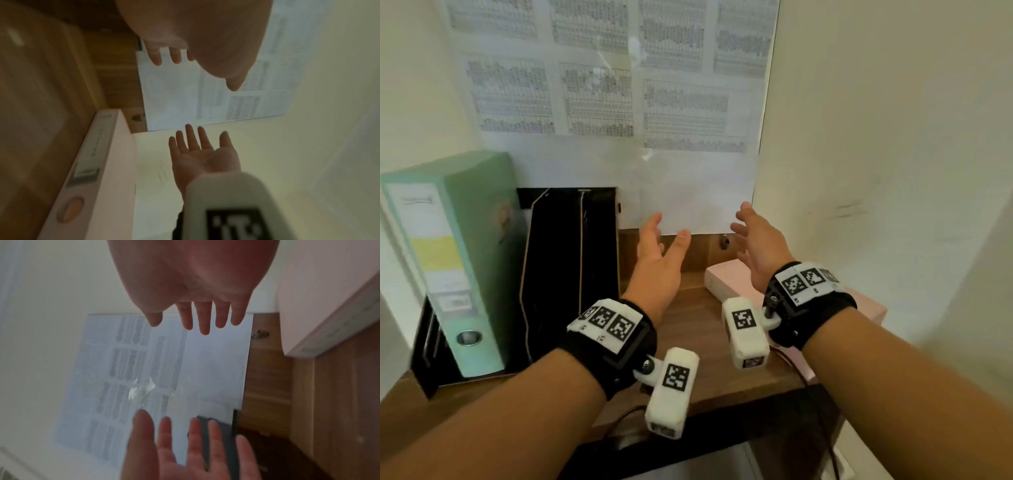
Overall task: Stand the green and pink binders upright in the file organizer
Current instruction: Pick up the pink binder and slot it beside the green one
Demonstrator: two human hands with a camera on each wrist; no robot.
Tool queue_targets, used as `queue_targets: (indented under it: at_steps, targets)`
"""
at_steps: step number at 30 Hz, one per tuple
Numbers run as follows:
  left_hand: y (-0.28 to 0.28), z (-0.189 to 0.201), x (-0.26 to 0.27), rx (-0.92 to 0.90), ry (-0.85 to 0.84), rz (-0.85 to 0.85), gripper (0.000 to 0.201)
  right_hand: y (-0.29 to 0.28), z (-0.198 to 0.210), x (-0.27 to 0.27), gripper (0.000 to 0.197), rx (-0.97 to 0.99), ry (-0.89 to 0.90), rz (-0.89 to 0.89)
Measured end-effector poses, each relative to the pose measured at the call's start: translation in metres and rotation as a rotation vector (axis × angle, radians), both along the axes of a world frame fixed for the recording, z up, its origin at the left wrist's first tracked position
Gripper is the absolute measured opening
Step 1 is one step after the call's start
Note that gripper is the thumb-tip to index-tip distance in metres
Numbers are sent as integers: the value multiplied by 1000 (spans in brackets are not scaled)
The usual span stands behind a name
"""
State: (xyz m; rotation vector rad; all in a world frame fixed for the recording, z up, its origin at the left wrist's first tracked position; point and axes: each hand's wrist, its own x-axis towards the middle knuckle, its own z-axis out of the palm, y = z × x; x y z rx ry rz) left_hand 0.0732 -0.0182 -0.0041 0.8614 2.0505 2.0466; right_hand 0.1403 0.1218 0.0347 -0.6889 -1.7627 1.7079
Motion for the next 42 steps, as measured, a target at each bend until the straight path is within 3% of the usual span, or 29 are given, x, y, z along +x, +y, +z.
queue_targets:
  at_steps: [9,13,22,35,42]
  targets:
    - [72,-29,24,-128,-560,-155,52,80,-35,54,60,291,-389,-71]
    - [86,-49,41,-221,-743,-225,59,91,-58,65,57,350,-559,-67]
    - [121,-80,63,-267,-823,-245,53,104,-95,75,60,483,-742,6]
    - [131,-94,59,-315,-849,-276,35,105,-110,71,59,536,-767,-43]
    - [113,-94,33,-357,-748,-144,32,98,-107,63,54,539,-762,-55]
